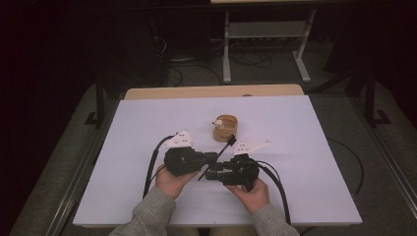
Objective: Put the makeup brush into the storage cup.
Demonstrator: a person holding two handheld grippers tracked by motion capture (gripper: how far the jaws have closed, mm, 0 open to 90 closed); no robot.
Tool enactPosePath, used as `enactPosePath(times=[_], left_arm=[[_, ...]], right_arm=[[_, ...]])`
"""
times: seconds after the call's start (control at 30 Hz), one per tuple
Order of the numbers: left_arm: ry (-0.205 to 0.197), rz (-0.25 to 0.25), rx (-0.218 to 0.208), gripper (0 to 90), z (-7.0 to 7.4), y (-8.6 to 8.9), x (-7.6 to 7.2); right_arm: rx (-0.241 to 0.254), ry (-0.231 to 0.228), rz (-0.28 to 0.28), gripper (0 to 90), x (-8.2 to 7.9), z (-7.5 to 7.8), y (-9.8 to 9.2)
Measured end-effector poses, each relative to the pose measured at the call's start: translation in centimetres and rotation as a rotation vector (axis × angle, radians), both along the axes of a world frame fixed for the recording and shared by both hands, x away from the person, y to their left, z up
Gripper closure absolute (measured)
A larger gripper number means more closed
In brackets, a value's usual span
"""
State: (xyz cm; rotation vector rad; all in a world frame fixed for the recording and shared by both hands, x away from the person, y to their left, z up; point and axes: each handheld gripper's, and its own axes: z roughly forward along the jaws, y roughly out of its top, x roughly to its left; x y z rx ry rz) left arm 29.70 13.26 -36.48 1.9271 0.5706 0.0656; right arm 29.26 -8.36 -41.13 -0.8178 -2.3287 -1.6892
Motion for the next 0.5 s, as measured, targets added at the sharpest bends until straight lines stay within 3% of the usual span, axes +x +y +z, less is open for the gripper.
enactPosePath(times=[0.17,0.37,0.47,0.5], left_arm=[[-0.014,0.011,-0.022,85.8,0.1,-0.4,-0.3],[-0.043,0.025,-0.040,85.7,0.3,-0.3,-0.7],[-0.066,0.034,-0.030,85.8,0.4,-0.3,-0.9],[-0.061,0.035,-0.030,85.7,0.4,-0.3,-0.9]], right_arm=[[0.021,-0.001,-0.006,75.8,-0.2,0.2,-0.1],[0.060,0.033,-0.014,81.2,0.0,0.0,-0.5],[0.087,0.089,-0.036,84.6,0.3,-0.5,-1.0],[0.082,0.084,-0.037,84.6,0.3,-0.5,-1.1]])
